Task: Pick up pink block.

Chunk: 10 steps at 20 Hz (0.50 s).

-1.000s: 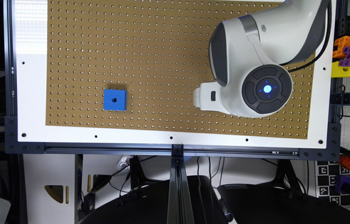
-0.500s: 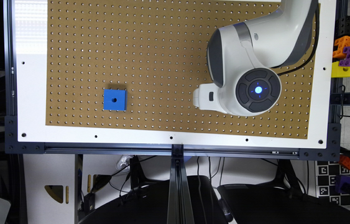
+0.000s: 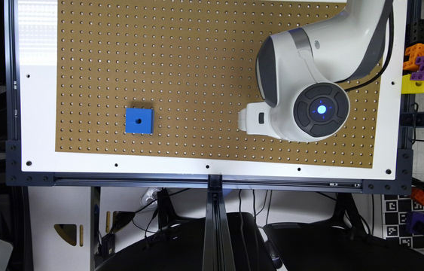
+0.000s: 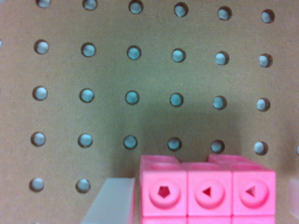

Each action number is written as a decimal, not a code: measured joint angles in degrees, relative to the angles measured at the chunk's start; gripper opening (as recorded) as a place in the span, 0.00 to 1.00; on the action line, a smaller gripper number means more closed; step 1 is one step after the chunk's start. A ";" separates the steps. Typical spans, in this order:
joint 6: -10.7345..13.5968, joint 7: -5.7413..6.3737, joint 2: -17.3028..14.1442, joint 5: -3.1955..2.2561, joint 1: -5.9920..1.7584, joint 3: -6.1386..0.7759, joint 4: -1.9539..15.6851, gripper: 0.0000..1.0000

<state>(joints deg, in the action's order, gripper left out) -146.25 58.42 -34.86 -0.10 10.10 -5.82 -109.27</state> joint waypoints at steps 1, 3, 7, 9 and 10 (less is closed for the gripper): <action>-0.38 0.05 -0.32 -0.08 0.00 0.00 0.20 1.00; -0.43 0.06 -0.41 -0.08 0.00 0.00 0.30 1.00; -0.43 0.05 -0.40 -0.08 -0.02 0.01 0.30 0.00; -0.43 0.05 -0.40 -0.08 -0.02 0.00 0.29 0.00; -0.35 0.05 -0.40 -0.08 -0.04 0.01 0.29 0.00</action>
<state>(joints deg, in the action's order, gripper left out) -146.60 58.47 -35.26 -0.18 10.05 -5.81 -108.98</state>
